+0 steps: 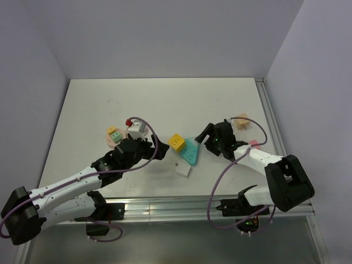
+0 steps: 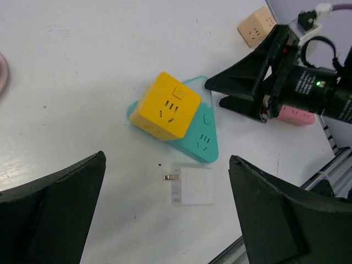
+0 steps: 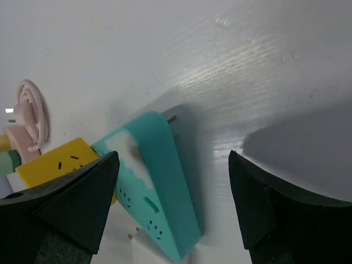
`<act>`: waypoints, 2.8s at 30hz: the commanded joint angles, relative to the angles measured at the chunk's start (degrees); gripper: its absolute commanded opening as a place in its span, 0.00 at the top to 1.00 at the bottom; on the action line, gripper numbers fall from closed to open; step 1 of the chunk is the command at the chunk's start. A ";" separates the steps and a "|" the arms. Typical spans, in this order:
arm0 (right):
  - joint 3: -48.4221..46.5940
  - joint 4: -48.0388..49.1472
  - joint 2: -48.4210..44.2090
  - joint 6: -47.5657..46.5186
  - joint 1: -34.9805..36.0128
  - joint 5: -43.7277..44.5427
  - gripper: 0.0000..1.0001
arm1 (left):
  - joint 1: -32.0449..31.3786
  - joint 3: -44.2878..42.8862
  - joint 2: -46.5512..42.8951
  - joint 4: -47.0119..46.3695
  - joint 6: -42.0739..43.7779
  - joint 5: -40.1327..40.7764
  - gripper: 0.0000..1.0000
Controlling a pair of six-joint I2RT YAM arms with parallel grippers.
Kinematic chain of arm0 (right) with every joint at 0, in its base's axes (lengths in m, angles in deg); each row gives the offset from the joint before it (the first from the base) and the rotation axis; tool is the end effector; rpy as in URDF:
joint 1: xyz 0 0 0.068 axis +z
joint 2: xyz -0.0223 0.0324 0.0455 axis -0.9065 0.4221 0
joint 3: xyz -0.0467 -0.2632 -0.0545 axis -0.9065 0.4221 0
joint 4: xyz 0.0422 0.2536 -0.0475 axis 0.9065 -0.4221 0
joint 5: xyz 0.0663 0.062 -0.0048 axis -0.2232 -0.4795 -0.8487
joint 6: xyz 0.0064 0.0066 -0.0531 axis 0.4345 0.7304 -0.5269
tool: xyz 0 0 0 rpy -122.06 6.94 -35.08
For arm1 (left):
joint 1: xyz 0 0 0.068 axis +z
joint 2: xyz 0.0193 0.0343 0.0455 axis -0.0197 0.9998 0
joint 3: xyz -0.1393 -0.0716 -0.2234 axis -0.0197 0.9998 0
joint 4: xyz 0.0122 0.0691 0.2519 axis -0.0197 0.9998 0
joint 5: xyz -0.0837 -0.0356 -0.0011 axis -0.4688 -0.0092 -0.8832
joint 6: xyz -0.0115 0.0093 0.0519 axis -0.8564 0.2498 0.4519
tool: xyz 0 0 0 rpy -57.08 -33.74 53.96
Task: Insert the plug
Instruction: Press the plug into the socket, then move the socket to the center of the board, then pick up the plug from the center of the board.
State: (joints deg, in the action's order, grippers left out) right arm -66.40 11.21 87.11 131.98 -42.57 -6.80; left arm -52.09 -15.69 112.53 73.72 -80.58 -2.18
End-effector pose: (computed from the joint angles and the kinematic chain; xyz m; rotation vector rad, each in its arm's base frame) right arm 0.2302 0.0964 0.1642 0.6192 2.3196 0.6957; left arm 0.1443 -0.1650 0.2511 0.0729 1.9706 -0.8188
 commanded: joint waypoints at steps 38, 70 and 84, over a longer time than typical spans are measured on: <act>-3.07 -8.01 -6.64 -27.71 24.12 -7.76 0.11 | 0.33 -1.90 -7.79 13.93 -8.29 3.95 0.01; -19.06 -28.39 7.94 -44.77 42.58 9.62 0.02 | 11.85 -11.93 -3.57 22.64 -4.95 -5.80 0.00; -23.55 -30.86 16.47 -47.33 42.49 6.47 0.21 | 11.94 -12.37 -5.85 24.75 -2.94 -7.13 0.01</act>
State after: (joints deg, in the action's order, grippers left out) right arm -88.28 -19.57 104.55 84.79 -0.24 2.21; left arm -40.41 -25.77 108.18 98.18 -85.65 -8.39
